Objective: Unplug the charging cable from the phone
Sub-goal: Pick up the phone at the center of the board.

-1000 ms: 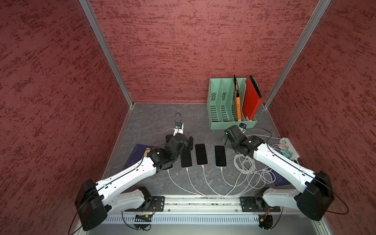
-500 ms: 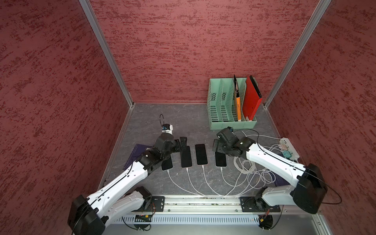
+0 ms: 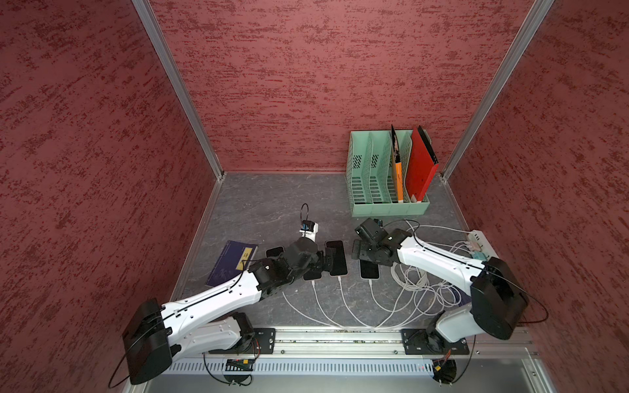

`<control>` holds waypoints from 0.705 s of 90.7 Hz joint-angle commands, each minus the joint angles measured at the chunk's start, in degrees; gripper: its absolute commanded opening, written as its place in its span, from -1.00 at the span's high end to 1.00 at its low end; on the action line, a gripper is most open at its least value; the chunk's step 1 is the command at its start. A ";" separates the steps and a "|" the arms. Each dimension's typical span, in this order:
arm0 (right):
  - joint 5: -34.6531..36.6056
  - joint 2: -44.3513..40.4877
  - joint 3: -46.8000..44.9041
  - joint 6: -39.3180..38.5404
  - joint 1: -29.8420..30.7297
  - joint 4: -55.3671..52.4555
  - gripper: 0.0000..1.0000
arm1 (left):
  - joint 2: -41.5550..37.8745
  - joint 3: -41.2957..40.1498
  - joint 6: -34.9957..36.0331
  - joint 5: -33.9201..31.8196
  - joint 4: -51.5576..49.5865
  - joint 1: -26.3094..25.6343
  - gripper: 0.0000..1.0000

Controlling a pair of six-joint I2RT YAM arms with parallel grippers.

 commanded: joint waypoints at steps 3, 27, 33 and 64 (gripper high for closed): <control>-0.83 1.73 -0.76 -0.09 -0.66 -0.14 -0.97 | -0.05 -0.39 -0.69 -0.66 3.46 -1.03 -0.95; -0.54 4.36 -1.02 -1.65 -1.05 0.67 -0.97 | -1.07 -2.15 -4.96 -3.44 1.91 -0.96 -0.98; 1.13 5.32 -1.51 -1.83 -1.05 0.65 -0.97 | -1.00 -2.38 -6.07 -4.02 1.34 -0.90 -1.00; -2.39 2.29 -3.94 -6.20 -2.14 5.07 -0.96 | -2.47 -2.04 -9.72 -6.20 -1.85 0.59 -0.99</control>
